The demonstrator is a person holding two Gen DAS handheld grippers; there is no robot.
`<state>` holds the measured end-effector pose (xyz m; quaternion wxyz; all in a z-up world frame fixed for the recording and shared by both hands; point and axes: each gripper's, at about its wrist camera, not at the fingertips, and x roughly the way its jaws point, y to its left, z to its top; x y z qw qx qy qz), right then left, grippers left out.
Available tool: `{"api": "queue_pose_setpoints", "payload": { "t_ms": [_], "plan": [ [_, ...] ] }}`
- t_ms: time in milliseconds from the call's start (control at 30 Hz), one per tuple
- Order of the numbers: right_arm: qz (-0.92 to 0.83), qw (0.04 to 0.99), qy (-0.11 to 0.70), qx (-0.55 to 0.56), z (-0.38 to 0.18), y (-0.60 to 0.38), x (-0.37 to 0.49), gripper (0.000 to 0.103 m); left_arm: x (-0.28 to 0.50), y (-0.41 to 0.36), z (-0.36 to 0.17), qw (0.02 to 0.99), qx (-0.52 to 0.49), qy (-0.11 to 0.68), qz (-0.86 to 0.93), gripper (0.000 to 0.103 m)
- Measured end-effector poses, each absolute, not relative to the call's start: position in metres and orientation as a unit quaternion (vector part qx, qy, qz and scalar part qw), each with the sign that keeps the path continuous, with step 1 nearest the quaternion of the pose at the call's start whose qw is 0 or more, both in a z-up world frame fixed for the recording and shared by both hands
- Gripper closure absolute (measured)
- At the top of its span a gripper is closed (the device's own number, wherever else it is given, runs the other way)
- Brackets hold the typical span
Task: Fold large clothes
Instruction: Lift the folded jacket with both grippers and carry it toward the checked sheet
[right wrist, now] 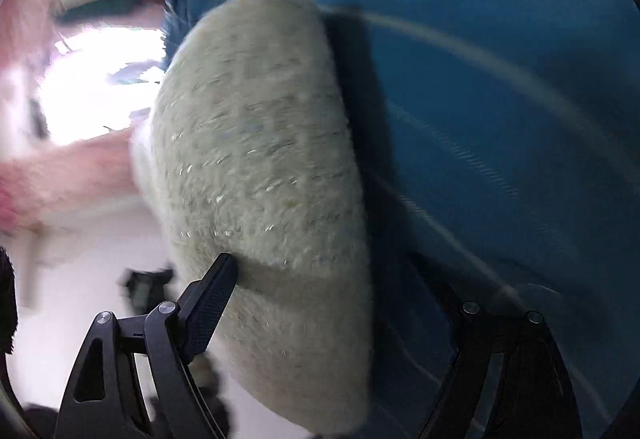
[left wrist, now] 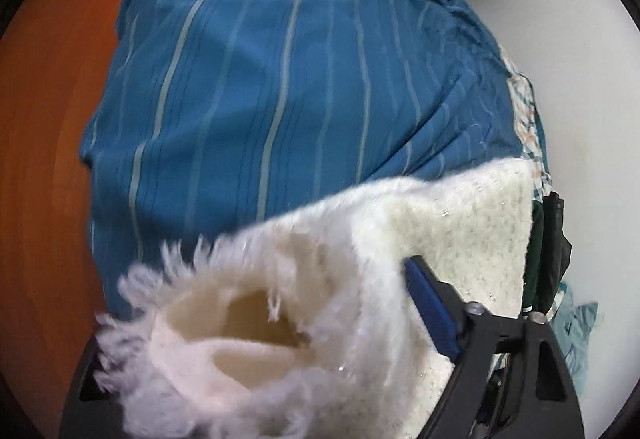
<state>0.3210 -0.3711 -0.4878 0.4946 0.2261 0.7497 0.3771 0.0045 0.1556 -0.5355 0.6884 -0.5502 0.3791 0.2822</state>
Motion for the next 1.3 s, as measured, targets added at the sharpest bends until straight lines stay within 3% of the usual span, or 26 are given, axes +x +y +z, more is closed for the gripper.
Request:
{"api": "queue_pose_setpoints", "payload": {
  "t_ms": [100,233,267,300,367,633,833,1033,1300],
  "plan": [
    [0.423,0.472,0.725,0.270,-0.500,-0.354,0.324,0.017,0.010,0.159,-0.532,0.706,-0.527,0.387,0.273,0.062],
    [0.464,0.457,0.714,0.256,-0.504,-0.312,0.320,0.017,0.018,0.164,-0.527,0.715,-0.500,0.405,0.273,0.068],
    [0.464,0.456,0.713,0.261,-0.504,-0.308,0.321,0.022,0.019,0.167,-0.525,0.717,-0.495,0.408,0.273,0.071],
    [0.468,0.453,0.709,0.270,-0.502,-0.303,0.321,0.033,0.021,0.169,-0.523,0.719,-0.492,0.408,0.274,0.073],
    [0.473,0.451,0.699,0.290,-0.492,-0.306,0.322,0.041,0.024,0.178,-0.514,0.723,-0.492,0.406,0.265,0.076],
    [0.458,0.460,0.667,0.366,-0.427,-0.315,0.326,0.046,0.072,0.209,-0.443,0.762,-0.460,0.411,0.197,0.077],
    [0.441,0.504,0.624,0.403,-0.342,-0.332,0.375,0.046,0.170,0.227,-0.382,0.792,-0.438,0.410,0.109,0.077],
    [0.418,0.579,0.560,0.420,-0.259,-0.378,0.473,0.046,0.309,0.213,-0.333,0.824,-0.407,0.393,0.016,0.077],
    [0.379,0.624,0.522,0.441,-0.211,-0.488,0.640,0.046,0.499,0.148,-0.309,0.834,-0.408,0.368,-0.054,0.077]
  ]
}}
